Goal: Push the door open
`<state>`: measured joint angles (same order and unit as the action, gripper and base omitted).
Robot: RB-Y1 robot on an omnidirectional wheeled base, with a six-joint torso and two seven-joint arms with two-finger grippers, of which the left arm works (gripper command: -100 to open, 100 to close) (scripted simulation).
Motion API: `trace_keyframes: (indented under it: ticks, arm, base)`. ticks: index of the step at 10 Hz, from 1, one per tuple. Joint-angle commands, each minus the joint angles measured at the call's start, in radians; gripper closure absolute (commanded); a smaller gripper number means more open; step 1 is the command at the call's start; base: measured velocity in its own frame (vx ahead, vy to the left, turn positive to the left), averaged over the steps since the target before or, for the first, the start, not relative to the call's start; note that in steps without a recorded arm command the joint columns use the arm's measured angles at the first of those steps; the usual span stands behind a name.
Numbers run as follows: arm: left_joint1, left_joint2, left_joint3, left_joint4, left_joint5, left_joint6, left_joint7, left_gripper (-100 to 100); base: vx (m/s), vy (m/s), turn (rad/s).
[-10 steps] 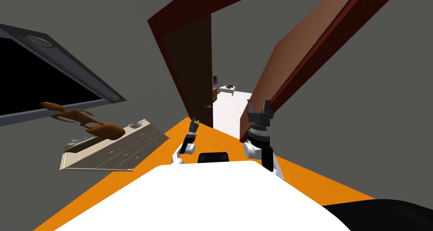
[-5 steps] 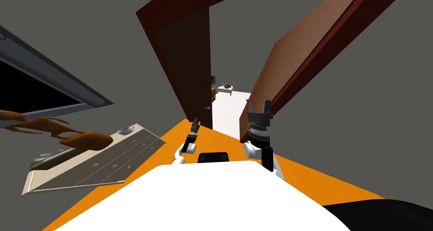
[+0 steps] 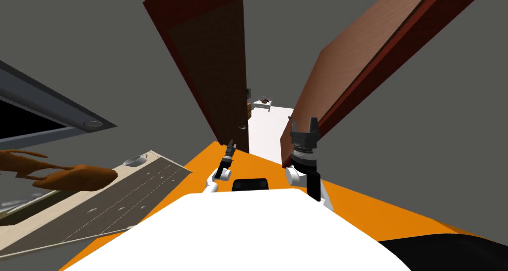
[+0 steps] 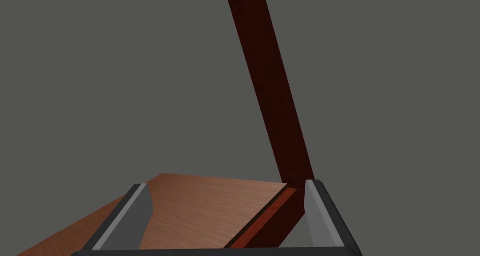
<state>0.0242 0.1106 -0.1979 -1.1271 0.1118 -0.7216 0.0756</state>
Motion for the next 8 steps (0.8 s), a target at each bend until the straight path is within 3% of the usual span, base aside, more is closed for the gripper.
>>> trace_keyframes:
  ticks: [1,8]
  arm:
    - [-0.016,0.001,-0.004,0.039,0.003,-0.008,-0.001,-100]
    - [-0.087,0.0,-0.024,0.205,0.017,-0.037,-0.009,-100]
  base:
    - [0.079,0.051,-0.075]
    - [0.098,0.059,-0.079]
